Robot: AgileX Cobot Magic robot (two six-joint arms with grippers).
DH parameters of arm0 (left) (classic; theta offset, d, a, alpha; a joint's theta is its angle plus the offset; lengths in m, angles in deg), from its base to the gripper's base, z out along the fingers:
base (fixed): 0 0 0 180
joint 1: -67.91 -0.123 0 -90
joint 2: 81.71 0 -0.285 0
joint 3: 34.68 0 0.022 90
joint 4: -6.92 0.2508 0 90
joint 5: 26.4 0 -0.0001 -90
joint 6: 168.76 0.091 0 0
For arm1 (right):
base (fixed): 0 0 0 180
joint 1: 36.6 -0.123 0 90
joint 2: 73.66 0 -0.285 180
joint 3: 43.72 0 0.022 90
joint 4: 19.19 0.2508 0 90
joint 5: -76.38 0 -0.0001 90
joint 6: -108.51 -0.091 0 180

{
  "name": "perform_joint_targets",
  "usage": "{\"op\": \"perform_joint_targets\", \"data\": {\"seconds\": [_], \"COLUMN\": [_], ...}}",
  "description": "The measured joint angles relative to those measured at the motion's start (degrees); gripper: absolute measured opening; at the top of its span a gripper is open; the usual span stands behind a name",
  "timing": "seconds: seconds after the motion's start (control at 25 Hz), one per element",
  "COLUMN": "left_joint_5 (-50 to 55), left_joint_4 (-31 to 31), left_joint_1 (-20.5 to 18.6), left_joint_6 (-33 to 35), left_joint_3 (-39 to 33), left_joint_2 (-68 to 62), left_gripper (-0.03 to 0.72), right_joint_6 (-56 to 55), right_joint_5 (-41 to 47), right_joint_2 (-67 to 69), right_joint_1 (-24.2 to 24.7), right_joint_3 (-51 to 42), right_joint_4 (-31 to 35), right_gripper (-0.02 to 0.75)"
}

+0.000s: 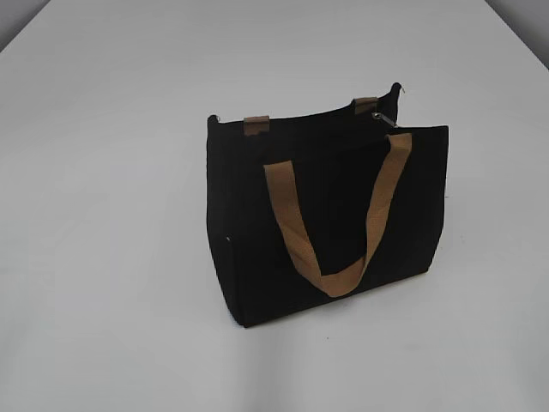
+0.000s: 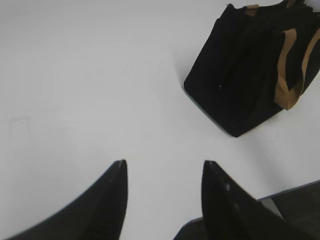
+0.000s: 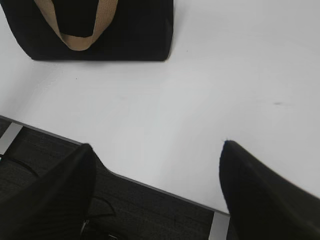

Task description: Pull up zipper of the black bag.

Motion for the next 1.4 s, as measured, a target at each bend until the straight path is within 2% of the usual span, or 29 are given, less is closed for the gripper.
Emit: {"op": "perform_joint_targets", "data": {"seconds": [0.4, 0.64, 0.96, 1.04, 1.28, 1.4], "left_joint_5": [-0.94, -0.94, -0.94, -0.94, -0.94, -0.94], "left_joint_4": [0.00, 0.00, 0.00, 0.00, 0.00, 0.00], "left_joint_1": [0.00, 0.00, -0.28, -2.44, -15.58, -19.16], "left_joint_6": [0.11, 0.11, 0.11, 0.11, 0.11, 0.11], "left_joint_3": [-0.06, -0.06, -0.06, -0.06, -0.06, -0.06], "left_joint_2": [0.00, 0.00, 0.00, 0.00, 0.00, 0.00], "left_gripper": [0.355, 0.323, 0.274, 0.264, 0.243, 0.242], "right_joint_6": [2.06, 3.03, 3.09, 3.09, 3.09, 3.09], "right_joint_5": [-1.37, -6.22, -7.22, -7.33, -7.34, -7.34], "right_joint_2": [0.00, 0.00, 0.00, 0.00, 0.00, 0.00], "right_joint_1": [0.00, 0.00, 0.00, 0.00, 0.41, 6.08], "right_joint_3": [-0.31, -2.31, -2.54, -2.54, -2.54, -2.54], "right_joint_4": [-0.05, 0.00, 0.11, 0.11, 0.11, 0.26], "right_gripper": [0.593, 0.593, 0.593, 0.592, 0.592, 0.592]}}
